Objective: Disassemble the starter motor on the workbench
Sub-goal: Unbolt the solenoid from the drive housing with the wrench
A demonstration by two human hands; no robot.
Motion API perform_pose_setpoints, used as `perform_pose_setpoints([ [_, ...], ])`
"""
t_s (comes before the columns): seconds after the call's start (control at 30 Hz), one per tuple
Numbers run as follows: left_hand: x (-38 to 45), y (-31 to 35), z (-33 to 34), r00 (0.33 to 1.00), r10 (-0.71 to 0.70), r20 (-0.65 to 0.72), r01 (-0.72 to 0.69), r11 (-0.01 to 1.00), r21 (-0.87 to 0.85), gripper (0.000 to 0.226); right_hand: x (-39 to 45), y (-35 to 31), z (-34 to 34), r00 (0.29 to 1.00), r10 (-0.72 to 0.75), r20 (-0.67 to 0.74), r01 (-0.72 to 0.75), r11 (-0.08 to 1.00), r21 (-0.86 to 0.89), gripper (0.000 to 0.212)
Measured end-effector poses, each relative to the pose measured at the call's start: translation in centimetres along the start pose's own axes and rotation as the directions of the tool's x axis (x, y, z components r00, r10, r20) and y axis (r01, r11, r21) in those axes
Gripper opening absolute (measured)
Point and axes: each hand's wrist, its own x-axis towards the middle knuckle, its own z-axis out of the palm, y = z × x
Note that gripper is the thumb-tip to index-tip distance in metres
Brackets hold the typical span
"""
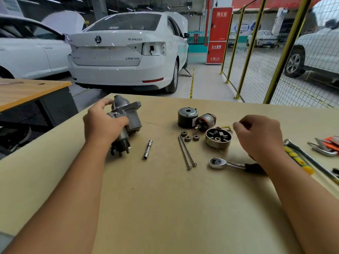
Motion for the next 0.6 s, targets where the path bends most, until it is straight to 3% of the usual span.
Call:
perform_pose_setpoints([
  [0.2, 0.0, 0.2, 0.2, 0.987, 0.085, 0.134, -0.104, 0.984, 0.144, 0.062, -0.3, 0.5, 0.8, 0.995, -0.037, 0.097, 0.022, 0.988, 0.15, 0.013],
  [0.33, -0.5, 0.6, 0.8, 0.971, 0.179, 0.157, -0.211, 0.954, 0.211, 0.064, -0.7, -0.2, 1.5, 0.995, -0.103, 0.013, 0.1, 0.982, 0.162, 0.015],
  [0.5, -0.6, 0.2, 0.6, 0.957, 0.221, 0.186, -0.243, 0.964, 0.104, 0.06, -1.1, -0.4, 2.1, 0.987, -0.157, 0.02, 0.152, 0.979, 0.138, 0.005],
  [0.6, -0.9, 0.1, 1.0, 0.946, 0.222, 0.237, -0.239, 0.97, 0.047, 0.071, -0.9, -0.1, 2.4, 0.992, -0.109, 0.071, 0.099, 0.987, 0.13, 0.02],
])
